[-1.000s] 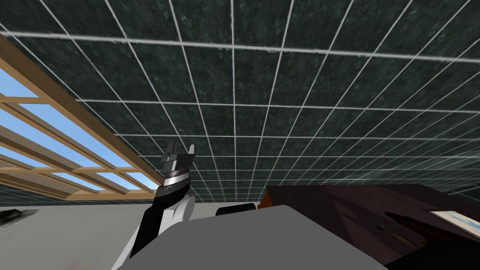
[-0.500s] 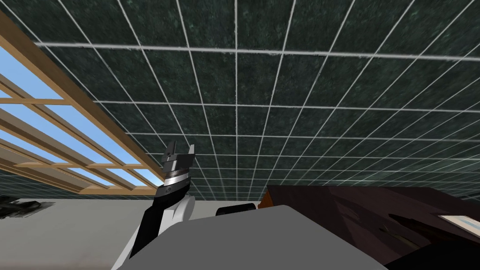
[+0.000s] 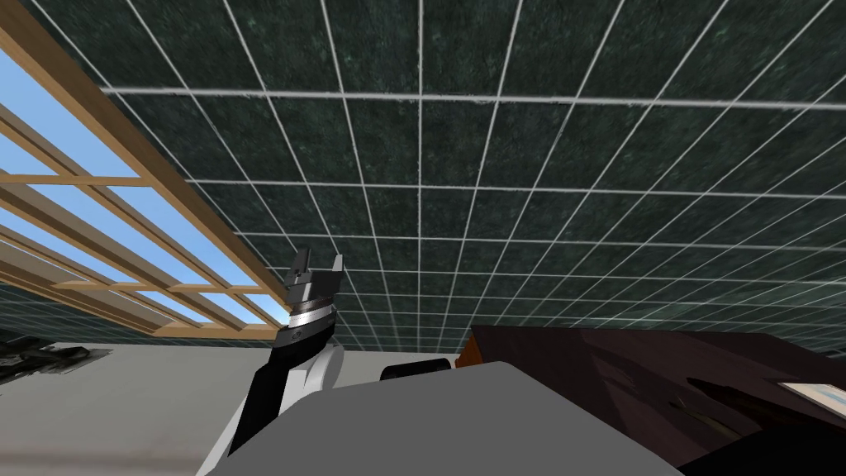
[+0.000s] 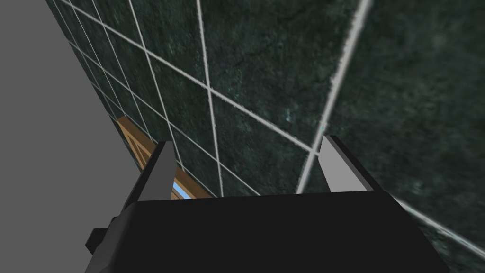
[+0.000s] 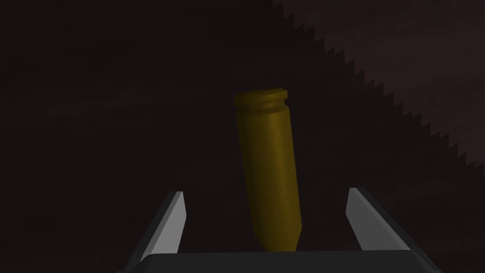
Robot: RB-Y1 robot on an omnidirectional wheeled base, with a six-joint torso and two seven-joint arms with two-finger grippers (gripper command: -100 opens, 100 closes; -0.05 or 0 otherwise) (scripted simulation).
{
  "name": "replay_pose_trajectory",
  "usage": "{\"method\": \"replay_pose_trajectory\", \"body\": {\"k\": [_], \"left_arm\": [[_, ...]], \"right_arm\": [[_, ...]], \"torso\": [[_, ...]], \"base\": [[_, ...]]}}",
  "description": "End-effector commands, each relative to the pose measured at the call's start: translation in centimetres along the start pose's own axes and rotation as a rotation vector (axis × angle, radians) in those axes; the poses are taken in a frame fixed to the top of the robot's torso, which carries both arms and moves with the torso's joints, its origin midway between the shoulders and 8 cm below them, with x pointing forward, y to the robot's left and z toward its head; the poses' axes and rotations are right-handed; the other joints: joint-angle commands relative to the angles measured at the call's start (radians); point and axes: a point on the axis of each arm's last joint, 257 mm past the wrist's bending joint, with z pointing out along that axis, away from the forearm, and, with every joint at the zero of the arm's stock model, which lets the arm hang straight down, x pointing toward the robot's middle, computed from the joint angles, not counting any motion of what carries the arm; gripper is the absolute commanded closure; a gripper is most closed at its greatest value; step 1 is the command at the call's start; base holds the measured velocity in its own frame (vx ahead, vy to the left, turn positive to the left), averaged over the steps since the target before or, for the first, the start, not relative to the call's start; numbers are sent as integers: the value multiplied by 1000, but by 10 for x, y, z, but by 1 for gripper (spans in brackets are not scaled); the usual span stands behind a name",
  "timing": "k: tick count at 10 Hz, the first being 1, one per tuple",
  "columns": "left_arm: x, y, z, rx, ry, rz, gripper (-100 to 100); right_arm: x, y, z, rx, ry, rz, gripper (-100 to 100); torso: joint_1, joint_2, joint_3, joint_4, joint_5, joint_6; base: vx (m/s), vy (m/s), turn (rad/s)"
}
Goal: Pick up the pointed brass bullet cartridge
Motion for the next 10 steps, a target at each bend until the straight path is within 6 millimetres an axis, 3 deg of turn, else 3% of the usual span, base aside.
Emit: {"method": "replay_pose_trajectory", "body": {"k": [1,10], "left_arm": [[0,0,0,0,0,0,0],[0,0,0,0,0,0,0]], "right_arm": [[0,0,0,0,-1,-27,-100],[2,-3,8,-12,-21,56,-100]], "torso": [[0,0,0,0,0,0],[0,0,0,0,0,0]], "base": [[0,0,0],[-22,9,38]]}}
